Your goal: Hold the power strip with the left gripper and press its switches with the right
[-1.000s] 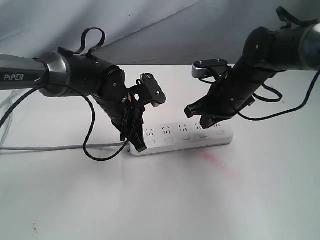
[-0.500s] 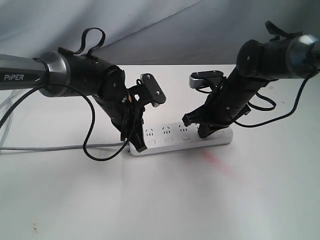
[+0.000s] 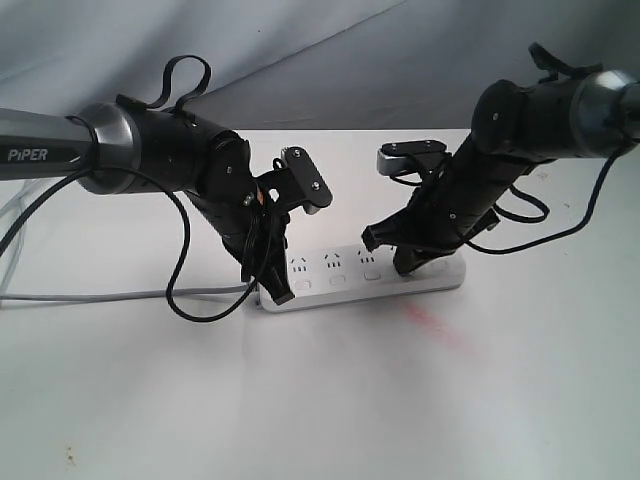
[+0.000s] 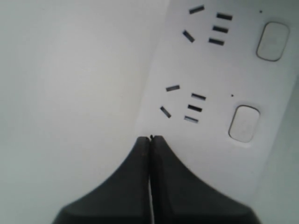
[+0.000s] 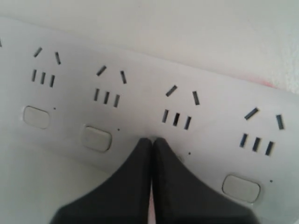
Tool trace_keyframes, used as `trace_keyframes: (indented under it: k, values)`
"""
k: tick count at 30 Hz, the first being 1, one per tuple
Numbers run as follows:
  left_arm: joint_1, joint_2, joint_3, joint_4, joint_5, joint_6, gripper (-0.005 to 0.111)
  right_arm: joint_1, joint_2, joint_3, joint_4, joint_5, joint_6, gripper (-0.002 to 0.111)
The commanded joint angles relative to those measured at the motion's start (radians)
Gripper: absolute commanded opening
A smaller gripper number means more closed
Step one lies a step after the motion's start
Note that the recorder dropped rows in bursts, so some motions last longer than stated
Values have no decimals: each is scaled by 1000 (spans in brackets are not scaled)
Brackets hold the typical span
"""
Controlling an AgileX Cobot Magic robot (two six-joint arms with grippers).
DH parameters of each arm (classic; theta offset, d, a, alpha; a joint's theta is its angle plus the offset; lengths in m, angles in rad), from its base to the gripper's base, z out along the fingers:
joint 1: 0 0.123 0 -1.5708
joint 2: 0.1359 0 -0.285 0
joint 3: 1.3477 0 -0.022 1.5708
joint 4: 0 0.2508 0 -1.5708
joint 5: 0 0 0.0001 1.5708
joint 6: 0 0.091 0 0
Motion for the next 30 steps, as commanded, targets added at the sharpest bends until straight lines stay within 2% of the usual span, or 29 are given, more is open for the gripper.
trace_keyframes:
  k: [1, 7, 30]
  values:
    - [-4, 7, -1, -7, 16, -7, 0, 2, -64, 7, 59, -12, -31, 0]
    - [-4, 7, -1, -7, 16, -7, 0, 2, -47, 7, 170, -7, -119, 0]
    - [-4, 7, -1, -7, 16, -7, 0, 2, 57, 7, 237, 7, -174, 0]
